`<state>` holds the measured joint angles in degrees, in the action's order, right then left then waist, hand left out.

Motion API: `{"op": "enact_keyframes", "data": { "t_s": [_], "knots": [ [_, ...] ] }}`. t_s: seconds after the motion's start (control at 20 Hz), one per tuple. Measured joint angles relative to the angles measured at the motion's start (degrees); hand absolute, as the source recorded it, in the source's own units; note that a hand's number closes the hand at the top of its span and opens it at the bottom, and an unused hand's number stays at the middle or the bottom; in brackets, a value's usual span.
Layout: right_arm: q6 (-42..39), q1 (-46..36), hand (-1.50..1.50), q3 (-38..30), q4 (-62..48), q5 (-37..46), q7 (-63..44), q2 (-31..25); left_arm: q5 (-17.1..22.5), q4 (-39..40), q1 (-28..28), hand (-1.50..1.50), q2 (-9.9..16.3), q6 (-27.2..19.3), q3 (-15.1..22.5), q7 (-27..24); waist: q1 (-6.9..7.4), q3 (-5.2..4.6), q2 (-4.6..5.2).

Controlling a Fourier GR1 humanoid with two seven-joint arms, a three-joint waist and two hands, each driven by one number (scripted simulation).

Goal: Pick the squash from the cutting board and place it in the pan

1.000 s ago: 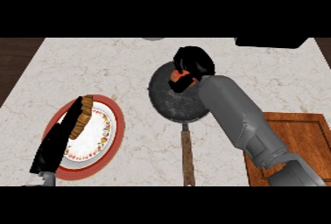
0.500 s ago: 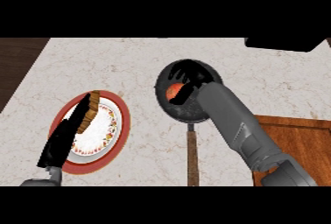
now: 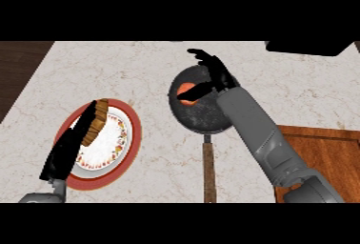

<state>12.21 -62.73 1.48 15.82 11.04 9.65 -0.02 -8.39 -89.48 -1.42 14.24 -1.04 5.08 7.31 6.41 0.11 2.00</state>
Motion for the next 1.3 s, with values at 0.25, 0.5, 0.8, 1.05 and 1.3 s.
{"op": "enact_keyframes", "data": {
  "t_s": [0.25,0.5,0.8,1.05,1.3],
  "knots": [
    [6.5,-0.9,-1.5,-5.8,-0.7,-4.4,2.3,-0.7,0.2,-0.2,0.3,0.0,0.0,-0.4,-0.9,0.2,-1.22,-0.01,-0.18],
    [6.5,-0.1,-1.5,-10.7,-2.0,-7.9,5.0,-5.8,-0.2,-0.2,1.2,0.0,-0.6,-1.1,-1.0,0.1,-2.25,-0.01,-0.32],
    [0.3,3.3,-1.5,-13.3,-3.1,-9.3,11.8,-14.4,-0.2,-1.4,2.6,0.0,-0.7,-1.2,-1.3,0.6,-3.12,0.01,-0.6],
    [-5.1,5.8,-1.5,-14.4,-4.6,-9.4,16.0,-21.5,0.0,-1.9,2.5,0.0,-0.4,-0.8,-1.9,1.2,-3.39,0.03,-0.65],
    [-11.9,8.0,-1.5,-15.1,-6.0,-9.4,19.0,-27.9,-0.1,-2.5,2.5,0.0,-0.3,-0.6,-2.4,1.6,-3.55,0.06,-0.72]
  ]
}}
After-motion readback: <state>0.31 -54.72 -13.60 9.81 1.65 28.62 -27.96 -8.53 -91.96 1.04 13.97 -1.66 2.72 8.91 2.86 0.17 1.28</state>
